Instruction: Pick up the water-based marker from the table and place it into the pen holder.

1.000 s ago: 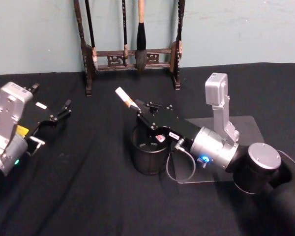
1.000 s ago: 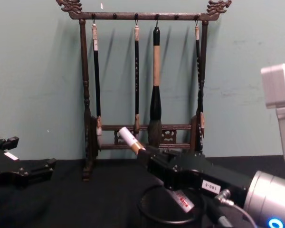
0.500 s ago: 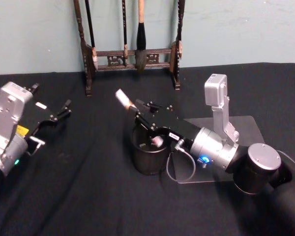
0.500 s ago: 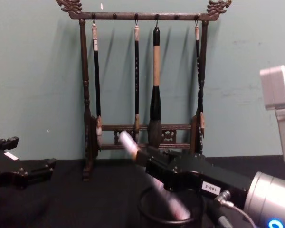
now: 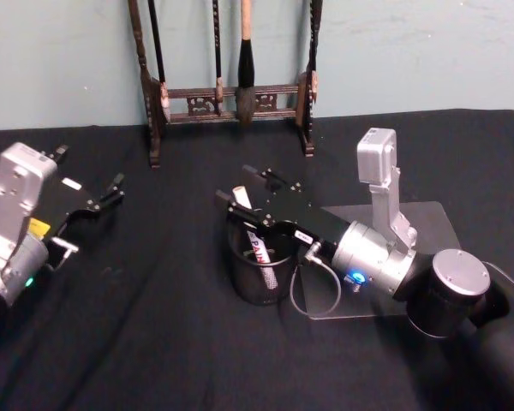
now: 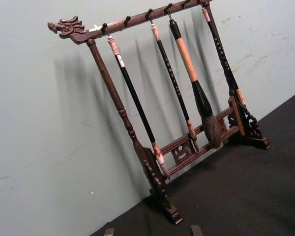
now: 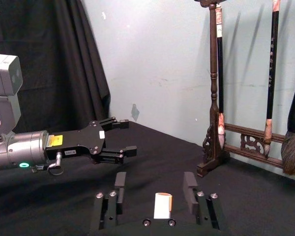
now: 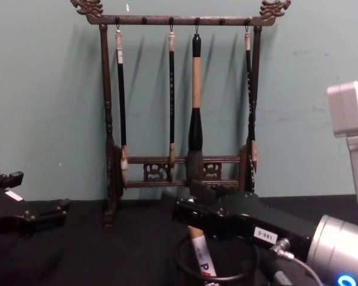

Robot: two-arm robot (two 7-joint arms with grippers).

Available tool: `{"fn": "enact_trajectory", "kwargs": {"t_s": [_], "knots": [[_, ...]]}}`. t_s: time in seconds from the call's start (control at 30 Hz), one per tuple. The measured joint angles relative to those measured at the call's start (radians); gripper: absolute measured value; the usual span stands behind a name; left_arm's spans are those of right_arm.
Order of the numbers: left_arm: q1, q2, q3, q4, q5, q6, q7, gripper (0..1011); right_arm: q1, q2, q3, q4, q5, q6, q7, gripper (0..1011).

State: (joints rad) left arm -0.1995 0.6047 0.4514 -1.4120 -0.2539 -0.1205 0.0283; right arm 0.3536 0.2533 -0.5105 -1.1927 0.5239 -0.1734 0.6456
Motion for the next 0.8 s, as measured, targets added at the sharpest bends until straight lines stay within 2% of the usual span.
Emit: {"fn": "enact_trajectory", "kwargs": {"t_s": [0.23,0.33,0.63,0.8], "knots": [[0.000,0.000,0.000,0.000,0.000,0.000,0.000,1001,0.000,0.000,0.000,0.000,0.001,0.001,0.000,937],[0.000,0.000,0.000,0.000,0.000,0.000,0.000,1001,0.000,0.010,0.006,-0.011,-0.002,0.016,-0.018,1002],[0.000,0.000,0.000,0.000,0.000,0.000,0.000,1001,-0.014,0.050,0.030,-0.076,-0.017,0.059,-0.069,1002],[0.000,0.000,0.000,0.000,0.000,0.000,0.000,1001,-0.034,0.091,0.058,-0.142,-0.032,0.113,-0.127,1002]]}}
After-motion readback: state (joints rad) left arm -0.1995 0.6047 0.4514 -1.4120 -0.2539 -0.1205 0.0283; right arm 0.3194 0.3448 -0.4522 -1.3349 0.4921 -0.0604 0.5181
